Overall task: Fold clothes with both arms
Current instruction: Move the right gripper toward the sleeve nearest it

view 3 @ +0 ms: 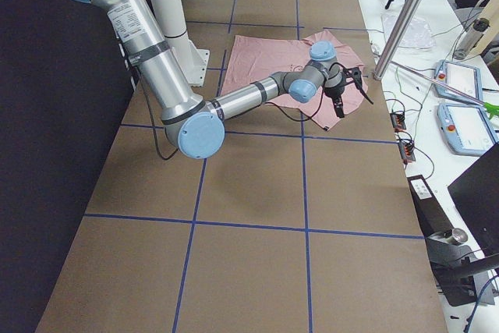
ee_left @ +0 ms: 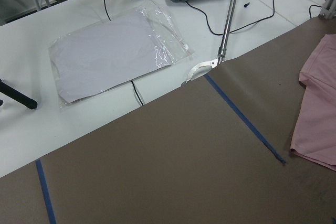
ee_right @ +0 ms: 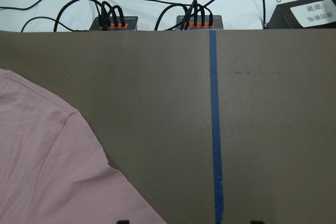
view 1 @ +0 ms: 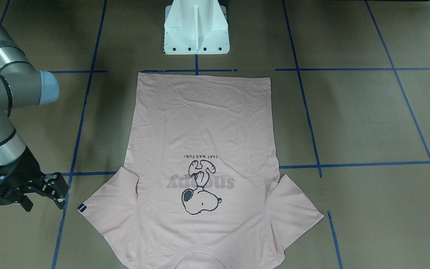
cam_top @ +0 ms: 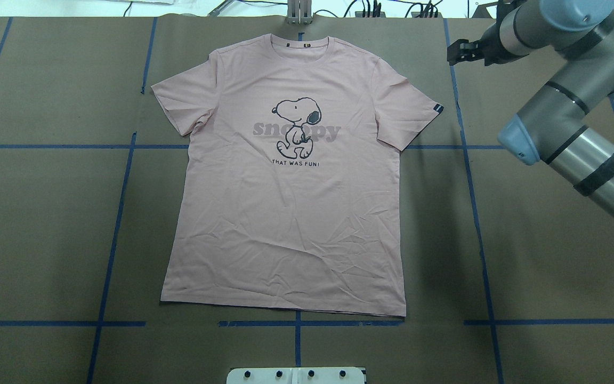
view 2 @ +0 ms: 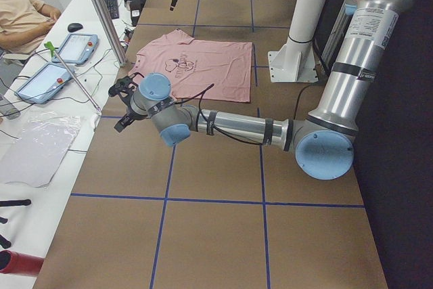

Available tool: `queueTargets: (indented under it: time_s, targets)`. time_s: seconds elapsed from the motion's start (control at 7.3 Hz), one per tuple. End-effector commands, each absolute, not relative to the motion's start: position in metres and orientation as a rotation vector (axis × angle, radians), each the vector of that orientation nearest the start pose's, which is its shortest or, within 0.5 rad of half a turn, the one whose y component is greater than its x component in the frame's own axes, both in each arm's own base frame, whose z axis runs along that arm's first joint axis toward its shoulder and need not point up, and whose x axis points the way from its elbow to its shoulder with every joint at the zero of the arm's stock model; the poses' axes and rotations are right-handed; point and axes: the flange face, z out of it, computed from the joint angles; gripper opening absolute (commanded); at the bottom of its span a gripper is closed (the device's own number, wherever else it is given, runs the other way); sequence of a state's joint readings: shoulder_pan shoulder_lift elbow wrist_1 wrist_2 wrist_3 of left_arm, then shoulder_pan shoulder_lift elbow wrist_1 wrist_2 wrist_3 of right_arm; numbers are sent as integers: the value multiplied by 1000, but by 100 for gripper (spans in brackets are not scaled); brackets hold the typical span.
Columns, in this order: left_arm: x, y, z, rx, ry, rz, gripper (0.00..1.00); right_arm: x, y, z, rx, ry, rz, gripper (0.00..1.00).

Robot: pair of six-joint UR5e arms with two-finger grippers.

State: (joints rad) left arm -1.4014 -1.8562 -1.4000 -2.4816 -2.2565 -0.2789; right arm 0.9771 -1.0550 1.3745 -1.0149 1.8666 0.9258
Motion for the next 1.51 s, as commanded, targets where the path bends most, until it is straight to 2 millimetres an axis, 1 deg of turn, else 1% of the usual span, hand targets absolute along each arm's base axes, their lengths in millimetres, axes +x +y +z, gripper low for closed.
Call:
queueTargets:
  time_s: [0.0,0.27,0.55,0.68,1.1,1.23,1.37]
  targets:
    - [42,-630,479,817,828,262,100,-367,-640,421,455,-770,199,74]
    - [44,-630,479,816,829,266,100,-384,-633,428,451,-751,228,69]
    - [44,-630,479,818,829,267,100,-387,-636,431,453,-758,233,64]
    - [44,-630,479,816,829,266,100,-390,-638,442,462,-770,235,63]
    - [44,-630,479,819,828,270,100,-396,-637,457,465,-736,248,59]
    - [44,-630,479,820,827,271,100,-401,-634,456,453,-747,270,56]
    - [44,-630,479,818,827,270,100,-404,-633,456,454,-748,271,55]
